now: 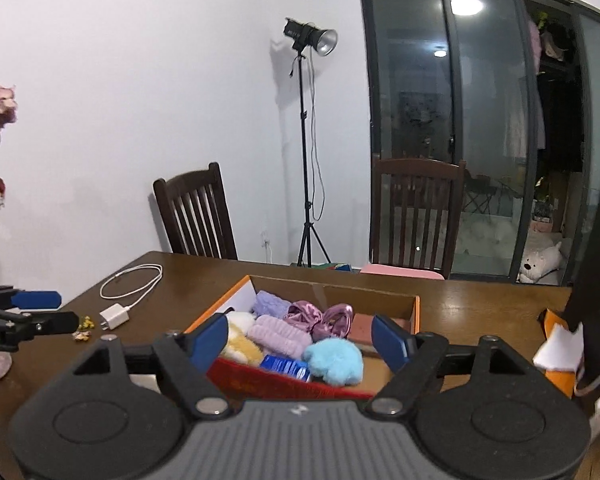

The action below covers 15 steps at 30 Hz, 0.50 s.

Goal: Organize soft objects
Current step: 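Withdraw both grippers from the box toward the white foam cylinder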

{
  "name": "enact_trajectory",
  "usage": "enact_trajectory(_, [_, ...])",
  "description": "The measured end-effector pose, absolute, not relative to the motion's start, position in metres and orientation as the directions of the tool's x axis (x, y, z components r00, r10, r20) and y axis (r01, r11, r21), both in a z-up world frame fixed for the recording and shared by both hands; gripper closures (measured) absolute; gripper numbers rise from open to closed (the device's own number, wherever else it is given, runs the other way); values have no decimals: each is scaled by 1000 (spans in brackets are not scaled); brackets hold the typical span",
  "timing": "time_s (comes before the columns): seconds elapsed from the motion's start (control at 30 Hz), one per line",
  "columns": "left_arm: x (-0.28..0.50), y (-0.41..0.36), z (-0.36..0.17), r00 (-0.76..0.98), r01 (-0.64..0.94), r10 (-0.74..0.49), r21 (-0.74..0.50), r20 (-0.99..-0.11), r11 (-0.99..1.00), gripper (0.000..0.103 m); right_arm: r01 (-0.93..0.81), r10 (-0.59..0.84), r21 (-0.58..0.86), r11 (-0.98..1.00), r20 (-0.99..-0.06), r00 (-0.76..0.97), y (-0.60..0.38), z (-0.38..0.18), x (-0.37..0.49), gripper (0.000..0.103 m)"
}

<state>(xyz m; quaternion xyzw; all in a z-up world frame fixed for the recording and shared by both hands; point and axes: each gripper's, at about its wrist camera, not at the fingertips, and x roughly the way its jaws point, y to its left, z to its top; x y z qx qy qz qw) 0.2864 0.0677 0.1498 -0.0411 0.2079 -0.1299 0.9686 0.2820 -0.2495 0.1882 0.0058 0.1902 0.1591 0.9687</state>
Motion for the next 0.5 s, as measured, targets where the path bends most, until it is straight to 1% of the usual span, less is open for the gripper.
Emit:
enact_trajectory(0.07, [258,76,132,879,244,-292,-169,-377,955,16,-329,334,73,941,-336,881,-248,170,246,17])
enact_trajectory(0.13, [231,86,114,884,241,-296,-190,-363,952,13,-361,366,81,929,-337,867,-245,148,215,17])
enact_trajectory(0.2, [211,96,93,887,204,-277,-224,-369,953,11,-379,384,89,921,-363,849,-242,128,192,17])
enact_trajectory(0.3, [196,117,64,869,131,-276,-346,-412,929,11,-360,369,104,927,-419,830,-231,100,171,17])
enact_trajectory(0.37, [196,132,54,861,96,-282,-408,-424,908,12,-376,394,131,917,-440,807,-227,91,169,17])
enact_trajectory(0.5, [213,143,49,862,73,-249,-379,-442,923,12,-404,433,164,900,-451,780,-209,85,195,17])
